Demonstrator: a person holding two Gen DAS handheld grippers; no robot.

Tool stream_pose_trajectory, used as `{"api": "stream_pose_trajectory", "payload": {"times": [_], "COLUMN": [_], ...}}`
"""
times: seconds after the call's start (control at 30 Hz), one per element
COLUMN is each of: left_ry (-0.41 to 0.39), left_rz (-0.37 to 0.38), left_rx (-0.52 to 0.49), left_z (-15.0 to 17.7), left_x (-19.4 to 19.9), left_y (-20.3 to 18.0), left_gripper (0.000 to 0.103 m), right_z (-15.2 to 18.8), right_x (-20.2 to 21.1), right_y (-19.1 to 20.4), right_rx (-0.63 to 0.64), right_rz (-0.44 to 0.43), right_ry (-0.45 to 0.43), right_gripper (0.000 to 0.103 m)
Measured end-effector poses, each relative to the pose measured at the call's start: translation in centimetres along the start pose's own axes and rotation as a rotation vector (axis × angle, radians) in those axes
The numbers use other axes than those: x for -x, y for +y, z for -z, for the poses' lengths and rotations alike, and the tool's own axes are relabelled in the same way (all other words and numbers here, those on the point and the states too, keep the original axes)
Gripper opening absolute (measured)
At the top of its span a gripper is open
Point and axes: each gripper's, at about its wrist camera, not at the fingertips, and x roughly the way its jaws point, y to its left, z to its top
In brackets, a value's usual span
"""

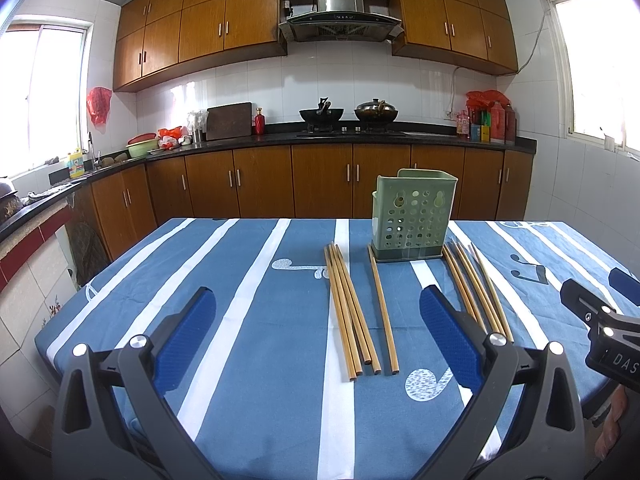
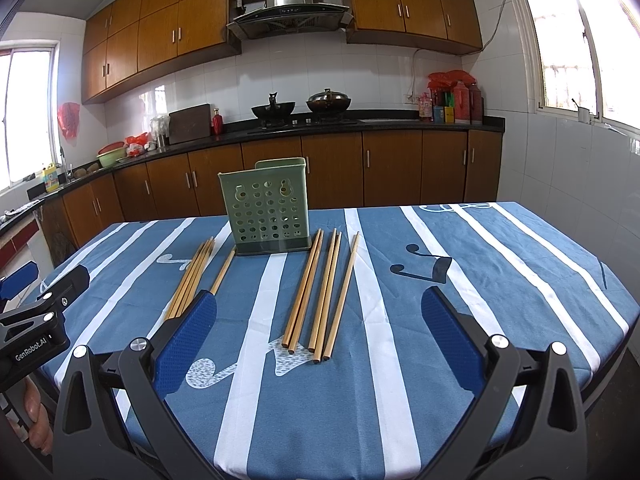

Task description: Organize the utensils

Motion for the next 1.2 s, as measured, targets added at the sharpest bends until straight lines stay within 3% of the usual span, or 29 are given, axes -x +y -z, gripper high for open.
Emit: {"api": "stream_pose_trajectory", "payload": {"times": [0.67, 1.03, 1.13, 1.2], "left_ry": [0.008, 0.129, 0.167, 0.194], "left_rz": [-0.001, -0.041, -0.043, -0.04], "left_rx": [0.001, 0.023, 0.036, 0.047], "left_z": [0.1, 1.2, 1.5, 1.6], "left_x": [0.0, -3.6, -4.5, -5.2], "left_y": [0.0, 0.8, 1.5, 2.0], "left_gripper": [0.099, 0.099, 0.099, 0.099], "right_z": [-0.1, 0.5, 0.5, 0.4], "right_x": [-0.2, -4.5, -6.2, -7.7], "right_y": [0.0, -2.6, -2.9, -3.2], "right_rx": [-0.004, -0.105, -0.102, -0.115], "right_rz": [0.0, -0.012, 0.016, 0.037], "right_ry": [0.01, 0.178, 0.241, 0.295], "right_gripper": [0.101, 0.101, 0.088, 0.07]}}
